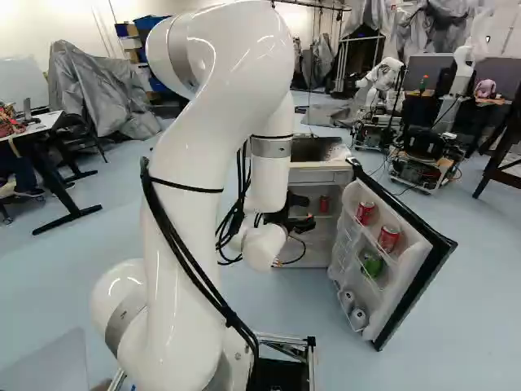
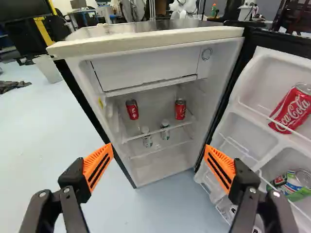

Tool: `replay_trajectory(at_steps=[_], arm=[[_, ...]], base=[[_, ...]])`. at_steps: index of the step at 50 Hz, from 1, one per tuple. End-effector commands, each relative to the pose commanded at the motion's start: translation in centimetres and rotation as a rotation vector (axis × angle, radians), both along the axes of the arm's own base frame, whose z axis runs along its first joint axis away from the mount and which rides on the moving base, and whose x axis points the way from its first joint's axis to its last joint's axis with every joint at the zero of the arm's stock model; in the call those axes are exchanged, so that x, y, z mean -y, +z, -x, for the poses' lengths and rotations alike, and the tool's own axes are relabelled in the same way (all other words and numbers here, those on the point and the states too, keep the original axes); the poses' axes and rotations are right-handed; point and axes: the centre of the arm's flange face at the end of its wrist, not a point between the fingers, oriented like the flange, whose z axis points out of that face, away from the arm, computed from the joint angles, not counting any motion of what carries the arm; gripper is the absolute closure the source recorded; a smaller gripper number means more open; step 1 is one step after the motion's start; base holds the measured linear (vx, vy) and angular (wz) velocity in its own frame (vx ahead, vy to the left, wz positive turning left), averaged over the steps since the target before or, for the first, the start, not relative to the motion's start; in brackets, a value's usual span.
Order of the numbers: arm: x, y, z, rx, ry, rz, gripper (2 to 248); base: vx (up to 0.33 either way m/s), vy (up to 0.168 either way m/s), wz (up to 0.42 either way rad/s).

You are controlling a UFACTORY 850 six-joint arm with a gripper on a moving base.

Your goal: Grab a drink from the fridge

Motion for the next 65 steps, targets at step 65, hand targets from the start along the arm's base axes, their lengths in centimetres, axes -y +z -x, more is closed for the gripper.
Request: replay_trajectory(at_steps=[65], arm=[[2.1,-9.7,-9.3,-0.016,-0.02,0.012,3]], base=[[0.0,0.0,0.0]])
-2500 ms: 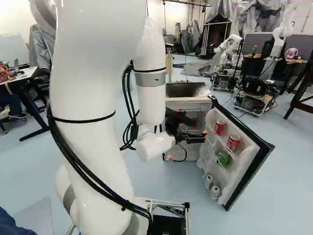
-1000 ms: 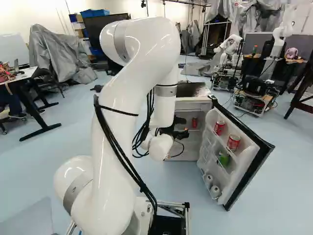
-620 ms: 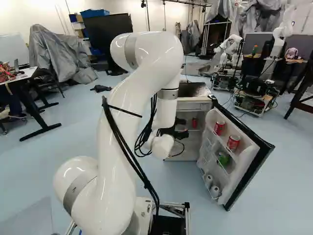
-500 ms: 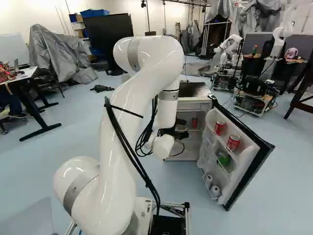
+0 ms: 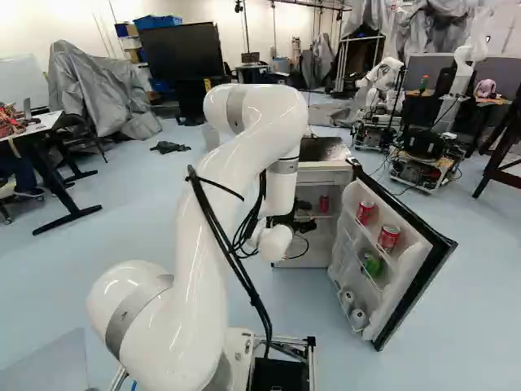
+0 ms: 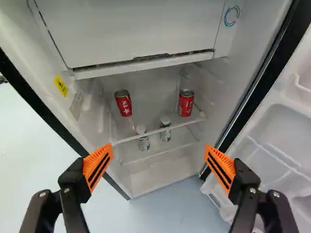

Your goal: Grab a drink from the fridge

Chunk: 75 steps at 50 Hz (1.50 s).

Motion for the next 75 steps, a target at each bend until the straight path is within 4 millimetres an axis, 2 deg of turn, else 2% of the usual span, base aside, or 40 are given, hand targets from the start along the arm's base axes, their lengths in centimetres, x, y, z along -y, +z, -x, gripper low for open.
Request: replay_trajectory(at_steps=[38,75], arm=[[1.6,-6.1,-4.4,0.01,-0.085,0.027,3],[3.4,-8.2,-8.1,0.026,-0.164,0.046,3]], base=[[0.0,0.0,0.0],[0.0,0.0,0.0]])
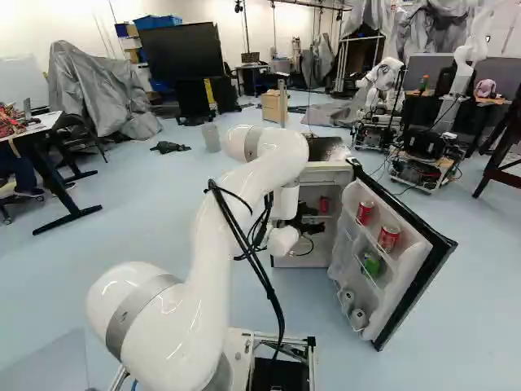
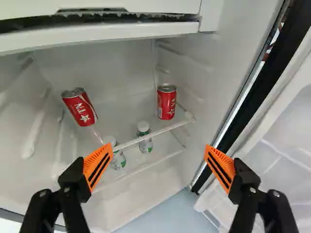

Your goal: Grab a drink from the fridge

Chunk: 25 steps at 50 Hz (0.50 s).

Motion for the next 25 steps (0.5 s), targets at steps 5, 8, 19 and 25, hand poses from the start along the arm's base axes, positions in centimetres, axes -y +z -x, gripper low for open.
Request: replay_trajectory(at_steps=[5,8,19,25], arm=[[0.3,-0.3,-0.5,-0.008,-0.014,-0.003,3],[0.4,-0.6,-0.7,-0.013,-0.023,-0.005,3],[0.8,-1.2,-1.6,-0.032,-0.054,-0.014,3],[1.0,-1.0,-2.1,-0.04,-0.07,-0.018,3]], base=[[0.0,0.0,0.0],[0.0,0.0,0.0],[0.0,0.0,0.0],[0.0,0.0,0.0]])
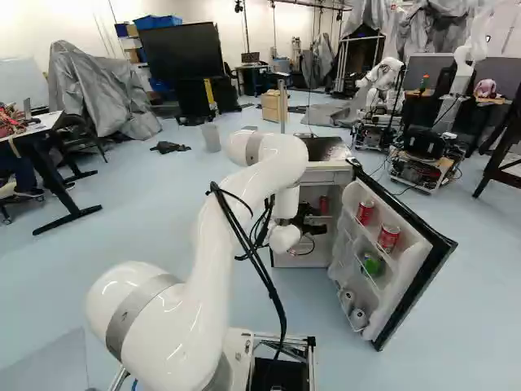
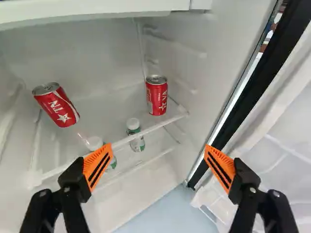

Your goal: Grab a drink from the fridge

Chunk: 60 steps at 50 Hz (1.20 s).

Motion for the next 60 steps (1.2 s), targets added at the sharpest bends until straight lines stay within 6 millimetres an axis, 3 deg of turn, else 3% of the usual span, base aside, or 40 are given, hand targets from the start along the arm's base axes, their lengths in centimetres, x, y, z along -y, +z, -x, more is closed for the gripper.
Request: replay_trajectory(at_steps=[16,60], arm=[[0.3,1.0,-1.2,-0.018,-0.041,-0.015,3],[0.5,-0.2,-4.8,0.008,-0.042,-0.015,3]], base=[[0.0,0.0,0.0],[0.0,0.0,0.0]])
